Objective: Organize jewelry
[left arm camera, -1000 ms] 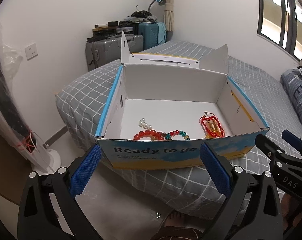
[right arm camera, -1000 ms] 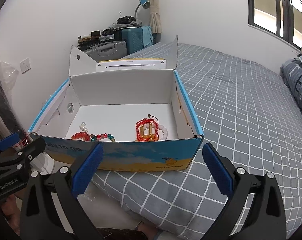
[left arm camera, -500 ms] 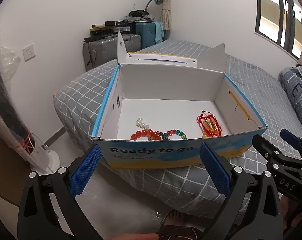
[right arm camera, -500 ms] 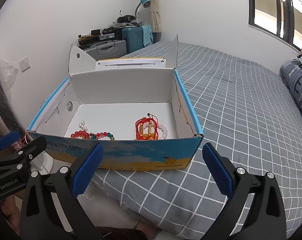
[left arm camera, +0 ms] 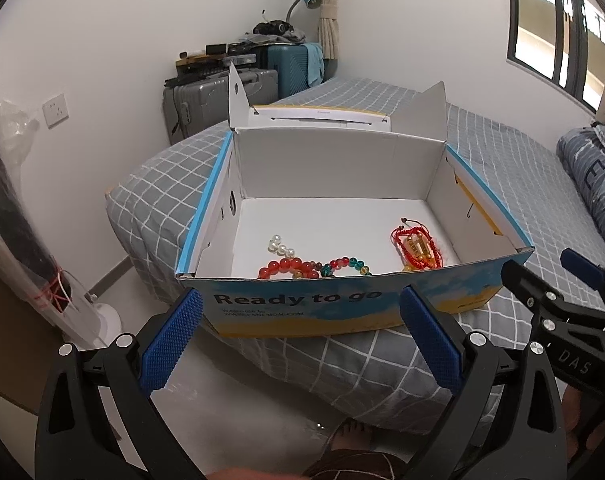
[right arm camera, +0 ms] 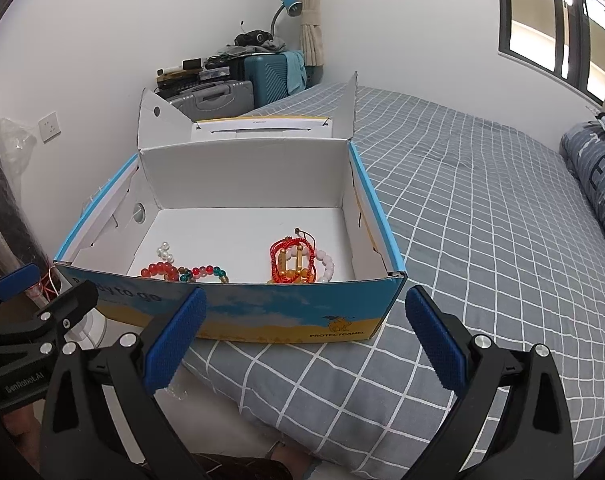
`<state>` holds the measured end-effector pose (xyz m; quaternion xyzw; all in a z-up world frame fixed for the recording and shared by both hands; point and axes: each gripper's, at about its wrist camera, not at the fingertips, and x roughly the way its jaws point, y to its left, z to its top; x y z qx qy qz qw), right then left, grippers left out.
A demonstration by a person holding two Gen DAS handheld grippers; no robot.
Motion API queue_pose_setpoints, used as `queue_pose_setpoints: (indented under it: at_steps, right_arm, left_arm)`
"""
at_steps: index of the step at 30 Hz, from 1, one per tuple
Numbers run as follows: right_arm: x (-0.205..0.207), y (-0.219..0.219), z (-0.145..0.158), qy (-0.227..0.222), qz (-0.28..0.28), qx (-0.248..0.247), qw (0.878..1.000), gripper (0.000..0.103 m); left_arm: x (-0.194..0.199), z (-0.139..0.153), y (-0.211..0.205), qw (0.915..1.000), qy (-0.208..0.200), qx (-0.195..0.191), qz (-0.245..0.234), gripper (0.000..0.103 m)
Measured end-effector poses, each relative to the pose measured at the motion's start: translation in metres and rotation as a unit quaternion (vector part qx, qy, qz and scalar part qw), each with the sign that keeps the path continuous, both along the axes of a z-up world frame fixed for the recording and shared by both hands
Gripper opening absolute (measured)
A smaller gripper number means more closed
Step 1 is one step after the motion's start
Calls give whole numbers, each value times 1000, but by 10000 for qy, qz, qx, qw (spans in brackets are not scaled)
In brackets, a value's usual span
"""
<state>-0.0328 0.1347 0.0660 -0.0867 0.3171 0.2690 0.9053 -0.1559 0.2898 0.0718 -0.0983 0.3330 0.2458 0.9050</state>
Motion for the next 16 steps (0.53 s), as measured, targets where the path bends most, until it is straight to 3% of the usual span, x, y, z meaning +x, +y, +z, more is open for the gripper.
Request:
queue_pose_setpoints:
  at_steps: [16]
  right_arm:
    - [1,-3,-3,43,-8,1,10000,95]
  left_arm:
    - [3,0,2,9998,84,65,166,97]
